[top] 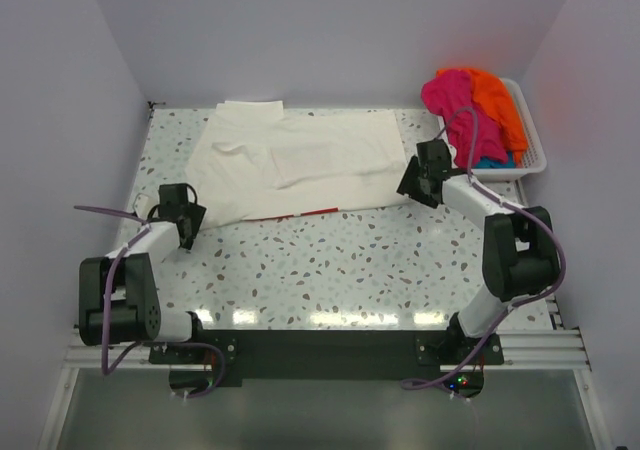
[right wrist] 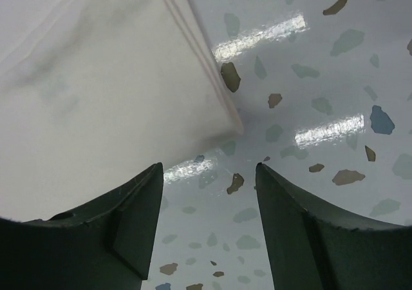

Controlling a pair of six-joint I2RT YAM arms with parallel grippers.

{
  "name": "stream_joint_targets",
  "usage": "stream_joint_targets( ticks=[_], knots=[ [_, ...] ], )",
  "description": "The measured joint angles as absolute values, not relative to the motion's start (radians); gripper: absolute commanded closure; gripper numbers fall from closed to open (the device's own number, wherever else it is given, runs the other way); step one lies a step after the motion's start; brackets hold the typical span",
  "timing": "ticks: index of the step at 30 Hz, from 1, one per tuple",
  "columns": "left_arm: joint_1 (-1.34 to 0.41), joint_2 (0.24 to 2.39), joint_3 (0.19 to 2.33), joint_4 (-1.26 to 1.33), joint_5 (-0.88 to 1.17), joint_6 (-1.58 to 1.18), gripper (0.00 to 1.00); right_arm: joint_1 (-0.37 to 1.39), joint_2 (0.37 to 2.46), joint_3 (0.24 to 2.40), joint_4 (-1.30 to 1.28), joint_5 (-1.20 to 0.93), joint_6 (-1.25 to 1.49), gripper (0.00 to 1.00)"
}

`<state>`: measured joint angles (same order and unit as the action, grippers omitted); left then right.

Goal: Fold and stack the t-shirts
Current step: Fold the tshirt

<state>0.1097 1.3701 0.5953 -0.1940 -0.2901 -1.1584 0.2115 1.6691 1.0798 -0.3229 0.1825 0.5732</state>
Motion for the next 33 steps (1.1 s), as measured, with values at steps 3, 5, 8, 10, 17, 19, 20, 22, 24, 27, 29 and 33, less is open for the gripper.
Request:
stream_joint_targets(
  ticks=[3, 5, 8, 10, 17, 19, 20, 22, 24, 27, 29, 33],
  knots=[
    [0.120, 1.401, 0.607, -0.159, -0.290, -1.163, 0.37, 0.187, 1.675, 1.057, -0.321, 0.162, 0.582, 0.35],
    [0.125, 1.415, 0.611, -0.138, -0.288, -1.167, 0.42, 0.178, 1.690, 1.056, -0.310, 0.151, 0.588, 0.34],
    [0.127, 1.435, 0.617, -0.120, -0.285, -1.168, 0.51, 0.176, 1.719, 1.056, -0.291, 0.134, 0.599, 0.34],
    [0.130, 1.446, 0.620, -0.113, -0.284, -1.170, 0.60, 0.176, 1.750, 1.056, -0.281, 0.128, 0.608, 0.35],
    [0.131, 1.475, 0.635, -0.120, -0.265, -1.173, 0.85, 0.176, 1.811, 1.078, -0.246, 0.113, 0.635, 0.89],
    [0.131, 1.477, 0.641, -0.131, -0.259, -1.172, 0.91, 0.176, 1.813, 1.079, -0.245, 0.111, 0.646, 0.99],
    [0.132, 1.477, 0.645, -0.141, -0.256, -1.171, 0.93, 0.175, 1.813, 1.079, -0.245, 0.112, 0.649, 1.00],
    [0.138, 1.475, 0.653, -0.165, -0.250, -1.170, 0.98, 0.175, 1.809, 1.078, -0.246, 0.112, 0.651, 1.00],
    [0.150, 1.463, 0.660, -0.196, -0.247, -1.170, 0.99, 0.175, 1.789, 1.057, -0.242, 0.109, 0.651, 1.00],
    [0.171, 1.414, 0.662, -0.262, -0.247, -1.169, 1.00, 0.175, 1.693, 0.974, -0.248, 0.091, 0.652, 1.00],
    [0.186, 1.372, 0.662, -0.301, -0.247, -1.167, 1.00, 0.175, 1.599, 0.910, -0.260, 0.072, 0.654, 1.00],
    [0.218, 1.293, 0.661, -0.375, -0.246, -1.160, 1.00, 0.175, 1.426, 0.809, -0.278, 0.032, 0.658, 1.00]
  ],
)
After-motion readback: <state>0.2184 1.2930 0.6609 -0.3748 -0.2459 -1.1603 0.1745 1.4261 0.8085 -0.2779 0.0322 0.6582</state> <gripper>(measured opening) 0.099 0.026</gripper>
